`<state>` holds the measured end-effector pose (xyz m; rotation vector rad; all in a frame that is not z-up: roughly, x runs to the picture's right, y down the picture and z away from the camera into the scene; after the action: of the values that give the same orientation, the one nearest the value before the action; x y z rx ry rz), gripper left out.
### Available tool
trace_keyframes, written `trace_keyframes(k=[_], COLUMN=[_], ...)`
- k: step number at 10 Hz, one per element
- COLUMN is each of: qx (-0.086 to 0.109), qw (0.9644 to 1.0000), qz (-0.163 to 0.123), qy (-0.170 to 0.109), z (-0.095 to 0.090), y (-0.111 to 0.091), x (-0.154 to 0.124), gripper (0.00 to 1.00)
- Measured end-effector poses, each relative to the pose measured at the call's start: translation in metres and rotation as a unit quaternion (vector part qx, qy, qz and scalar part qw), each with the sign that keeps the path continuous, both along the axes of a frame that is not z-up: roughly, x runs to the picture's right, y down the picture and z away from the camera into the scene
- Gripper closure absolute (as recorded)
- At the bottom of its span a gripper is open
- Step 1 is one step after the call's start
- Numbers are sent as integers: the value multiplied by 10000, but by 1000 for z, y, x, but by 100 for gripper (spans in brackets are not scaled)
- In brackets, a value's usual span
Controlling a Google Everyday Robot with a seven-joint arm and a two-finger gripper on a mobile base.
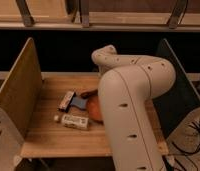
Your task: Place the ceramic cup in the ceramic bowl
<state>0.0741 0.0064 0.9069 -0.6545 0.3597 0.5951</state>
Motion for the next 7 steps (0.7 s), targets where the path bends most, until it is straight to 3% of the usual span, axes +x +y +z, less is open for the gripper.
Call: trace_keyframes(k=[1, 3, 6, 7], qx=[47, 199, 711, 992], qw=[10000, 9995, 9962, 9937], qz=[-1, 29, 90, 37], qy=[73, 258, 503, 514], z=[1, 0, -21, -38], y=[-3, -14, -49, -65], x=[6, 19, 39, 39], gripper=[89, 100, 100, 100])
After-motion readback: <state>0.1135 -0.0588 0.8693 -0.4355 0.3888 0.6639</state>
